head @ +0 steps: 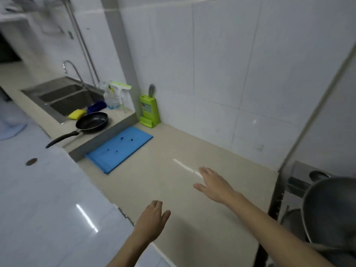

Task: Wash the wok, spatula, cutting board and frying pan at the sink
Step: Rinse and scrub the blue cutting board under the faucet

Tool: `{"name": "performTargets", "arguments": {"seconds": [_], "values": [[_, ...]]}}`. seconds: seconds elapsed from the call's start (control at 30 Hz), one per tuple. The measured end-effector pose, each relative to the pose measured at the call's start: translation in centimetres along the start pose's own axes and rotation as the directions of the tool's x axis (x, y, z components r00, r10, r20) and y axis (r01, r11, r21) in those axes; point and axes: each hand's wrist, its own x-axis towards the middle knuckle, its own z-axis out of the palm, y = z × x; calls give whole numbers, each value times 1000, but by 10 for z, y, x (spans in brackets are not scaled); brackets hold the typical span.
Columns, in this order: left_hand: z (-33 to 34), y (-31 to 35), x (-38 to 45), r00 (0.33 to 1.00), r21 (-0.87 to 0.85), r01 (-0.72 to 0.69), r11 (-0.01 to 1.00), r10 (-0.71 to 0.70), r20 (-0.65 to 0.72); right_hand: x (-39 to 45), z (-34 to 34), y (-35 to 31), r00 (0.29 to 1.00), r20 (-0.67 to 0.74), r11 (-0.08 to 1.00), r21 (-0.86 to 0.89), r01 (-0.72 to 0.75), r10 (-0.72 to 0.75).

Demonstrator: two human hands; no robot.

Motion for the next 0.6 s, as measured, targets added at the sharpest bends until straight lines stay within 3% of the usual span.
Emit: {"name": "performTargets", "arguments": {"seconds": [0.1, 0.33, 0.6], "values": [[-19, -74, -3, 993, -47, 112, 993, -111, 25, 43, 27, -64, 995, 66, 998, 8, 69, -69], [-61, -222, 13, 956, -175, 294, 940, -287, 68, 133, 95, -187, 975, 198, 992, 99, 80, -98], [-94, -323, 85, 909, -420, 405, 812, -409, 87, 251, 130, -241, 960, 263, 987, 152, 53, -92]]}}
